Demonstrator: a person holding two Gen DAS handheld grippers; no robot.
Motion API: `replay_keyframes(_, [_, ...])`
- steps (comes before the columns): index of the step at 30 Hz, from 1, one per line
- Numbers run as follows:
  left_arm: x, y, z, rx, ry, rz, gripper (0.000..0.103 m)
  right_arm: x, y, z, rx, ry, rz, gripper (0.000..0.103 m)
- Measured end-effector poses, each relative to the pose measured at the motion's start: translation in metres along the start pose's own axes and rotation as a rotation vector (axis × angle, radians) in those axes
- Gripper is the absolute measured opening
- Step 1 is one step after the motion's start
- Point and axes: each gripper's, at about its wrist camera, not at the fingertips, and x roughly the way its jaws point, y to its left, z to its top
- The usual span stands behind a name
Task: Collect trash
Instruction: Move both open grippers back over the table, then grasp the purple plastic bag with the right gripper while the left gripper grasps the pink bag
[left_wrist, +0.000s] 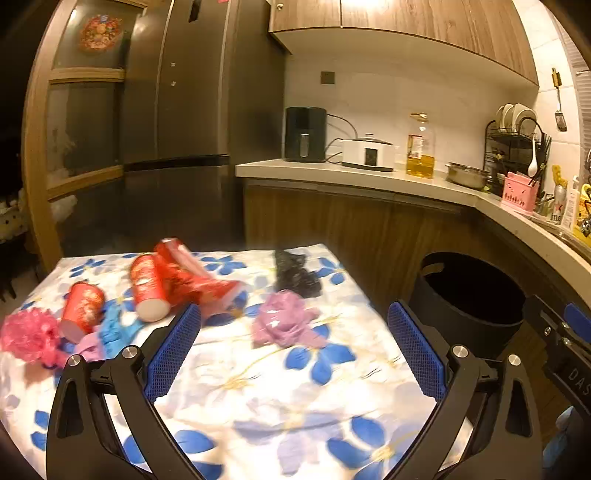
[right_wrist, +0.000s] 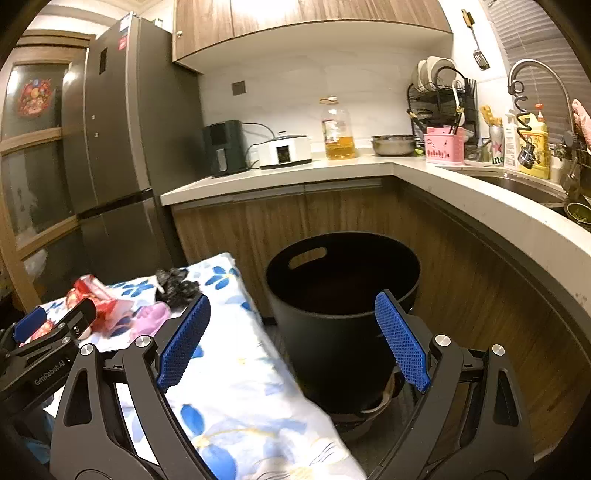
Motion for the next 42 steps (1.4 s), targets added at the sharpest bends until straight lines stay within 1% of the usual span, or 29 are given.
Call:
replay_keyframes(3, [-0.009, 0.015, -0.005, -0.014, 0.005, 0.012, 0.097, -0.009, 0.011, -0.006, -0.002, 0.003, 0.017, 0.089])
replay_keyframes(11, [-0.029, 0.053, -0.019, -0.041, 0.000, 0.072, 0.097, -0.020, 0.040, -0.016, -0.022, -0.003, 0.050, 0.089])
replay_keyframes(19, [-0.039, 0.093, -0.030, -0.061, 0.000, 0.156, 0.097, -0.017, 0.075, -0.033, -0.049, 0.009, 0.089, 0.089])
replay_keyframes(24, [-0.039, 0.117, -0.036, -0.096, 0.010, 0.186, 0.097, -0.010, 0.097, -0.044, -0.078, 0.020, 0.121, 0.089])
replay_keyframes(31, [-0.032, 0.138, -0.043, -0.122, 0.023, 0.219, 0.097, 0.008, 0.128, -0.056, -0.115, 0.029, 0.163, 0.089])
replay_keyframes(36, [-0.026, 0.147, -0.046, -0.135, 0.028, 0.234, 0.097, 0.028, 0.148, -0.058, -0.146, 0.016, 0.186, 0.089])
replay_keyframes(42, [-0.020, 0.157, -0.045, -0.149, 0.024, 0.253, 0.097, 0.073, 0.170, -0.053, -0.173, 0.028, 0.183, 0.089])
